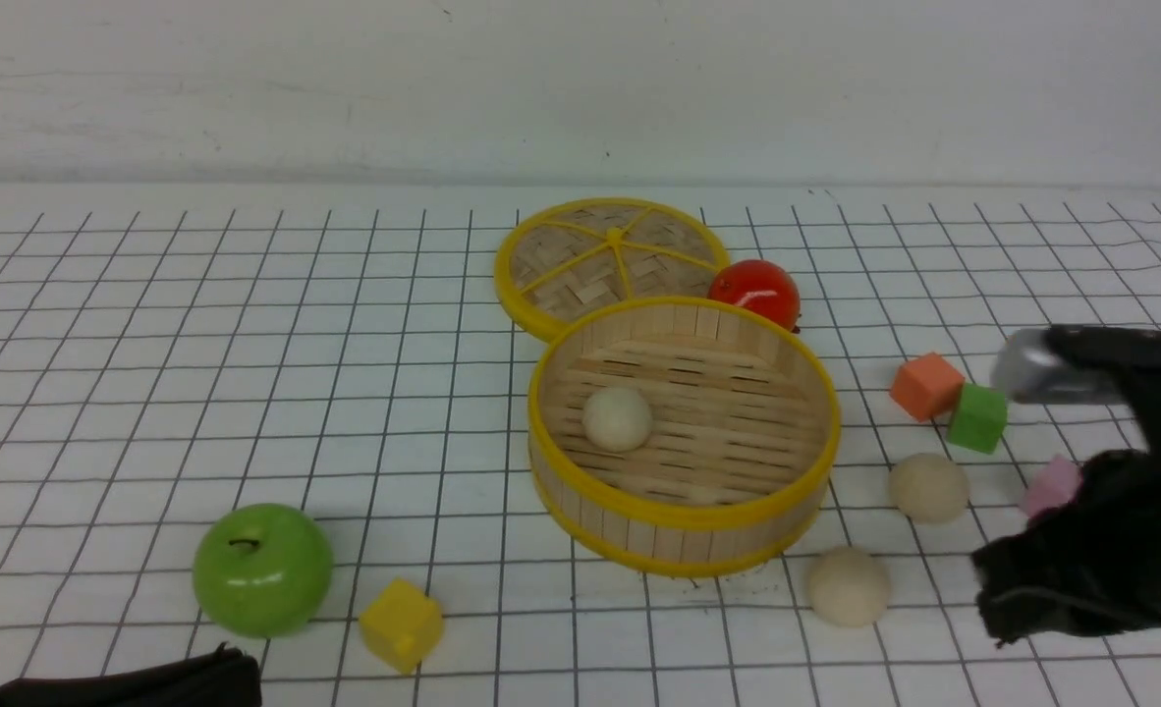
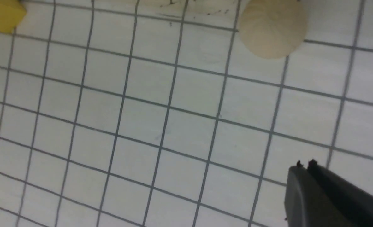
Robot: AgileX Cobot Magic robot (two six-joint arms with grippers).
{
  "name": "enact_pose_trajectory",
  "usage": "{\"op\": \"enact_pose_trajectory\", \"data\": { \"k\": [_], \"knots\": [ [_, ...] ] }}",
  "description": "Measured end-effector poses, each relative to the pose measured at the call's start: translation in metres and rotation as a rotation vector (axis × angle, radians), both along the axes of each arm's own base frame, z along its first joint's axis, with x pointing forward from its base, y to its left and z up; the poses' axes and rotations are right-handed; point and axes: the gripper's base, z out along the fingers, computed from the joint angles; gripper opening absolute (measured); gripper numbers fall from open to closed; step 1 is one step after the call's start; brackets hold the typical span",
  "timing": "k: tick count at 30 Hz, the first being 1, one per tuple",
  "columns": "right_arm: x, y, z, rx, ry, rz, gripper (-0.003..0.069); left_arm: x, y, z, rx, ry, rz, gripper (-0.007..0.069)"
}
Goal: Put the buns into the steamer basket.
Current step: Use the right arm to grab a steamed stuffed bun
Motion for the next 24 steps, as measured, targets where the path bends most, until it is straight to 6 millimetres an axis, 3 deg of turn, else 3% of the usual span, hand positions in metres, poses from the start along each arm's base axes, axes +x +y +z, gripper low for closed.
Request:
{"op": "enact_pose_trajectory", "data": {
  "k": [2, 3, 4, 5, 9, 15, 24],
  "knots": [
    [0.017, 0.021, -0.016, -0.084, 0.022, 0.06, 0.0028, 0.0, 0.0, -0.001, 0.004, 0.005, 0.0, -0.0013],
    [0.018, 0.021, -0.015, -0.089, 0.016, 0.057, 0.0028, 0.0, 0.0, -0.001, 0.005, 0.005, 0.0, -0.0013],
    [0.033, 0.033, -0.025, -0.143, 0.033, 0.052, 0.0055, 0.0, 0.0, -0.001, 0.008, 0.009, -0.001, -0.0013],
    [0.034, 0.033, -0.028, -0.154, 0.037, 0.058, 0.0057, 0.0, 0.0, -0.001, 0.008, 0.009, -0.001, -0.0013],
    [0.07, 0.046, -0.048, -0.236, 0.035, -0.003, 0.0155, 0.0, 0.0, -0.002, 0.013, 0.014, -0.001, -0.0013],
    [0.085, 0.051, -0.055, -0.229, 0.001, -0.019, 0.0261, 0.0, 0.0, -0.002, 0.017, 0.017, -0.001, -0.0013],
    [0.095, 0.056, -0.075, -0.225, -0.005, -0.02, 0.027, 0.0, 0.0, -0.002, 0.019, 0.019, -0.001, -0.0013]
  ]
}}
